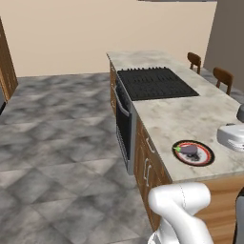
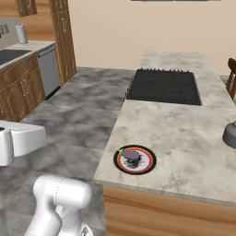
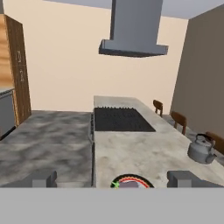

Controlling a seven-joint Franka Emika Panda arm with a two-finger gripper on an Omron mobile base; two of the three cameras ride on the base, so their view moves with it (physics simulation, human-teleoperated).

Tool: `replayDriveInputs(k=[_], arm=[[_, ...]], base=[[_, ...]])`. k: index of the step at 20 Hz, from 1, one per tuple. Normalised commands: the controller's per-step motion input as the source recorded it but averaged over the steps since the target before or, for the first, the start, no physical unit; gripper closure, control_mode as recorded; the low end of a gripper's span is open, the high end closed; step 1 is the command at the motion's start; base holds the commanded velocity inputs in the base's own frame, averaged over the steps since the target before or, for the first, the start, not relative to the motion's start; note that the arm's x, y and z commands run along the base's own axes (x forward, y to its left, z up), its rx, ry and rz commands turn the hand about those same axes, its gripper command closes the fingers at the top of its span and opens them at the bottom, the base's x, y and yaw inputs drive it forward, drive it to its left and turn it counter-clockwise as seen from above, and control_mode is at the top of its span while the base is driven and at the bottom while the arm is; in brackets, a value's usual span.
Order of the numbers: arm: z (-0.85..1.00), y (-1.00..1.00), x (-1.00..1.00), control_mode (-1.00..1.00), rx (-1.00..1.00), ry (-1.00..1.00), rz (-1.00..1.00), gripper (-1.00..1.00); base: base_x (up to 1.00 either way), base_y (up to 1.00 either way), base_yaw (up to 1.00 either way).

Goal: Pick the eggplant from the counter and place it in the microwave. Then turn on the microwave.

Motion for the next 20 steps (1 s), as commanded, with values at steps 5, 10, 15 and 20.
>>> replayDriveInputs(k=[5, 10, 15, 20], arm=[[0.0, -0.02, 0.07, -1.0, 0.0, 0.04, 0.0, -1.0], [0.0, -0.08, 0.3, -1.0, 0.09, 0.25, -0.08, -1.0], [0.0, -0.15, 0.27, -1.0, 0.18, 0.33, -0.14, -1.0], [-0.04, -0.16, 0.21, -1.0, 0.21, 0.32, -0.13, -1.0]], base=[[0.09, -0.04, 0.0], [0.0, 0.0, 0.0], [0.0, 0.0, 0.0], [0.0, 0.0, 0.0]])
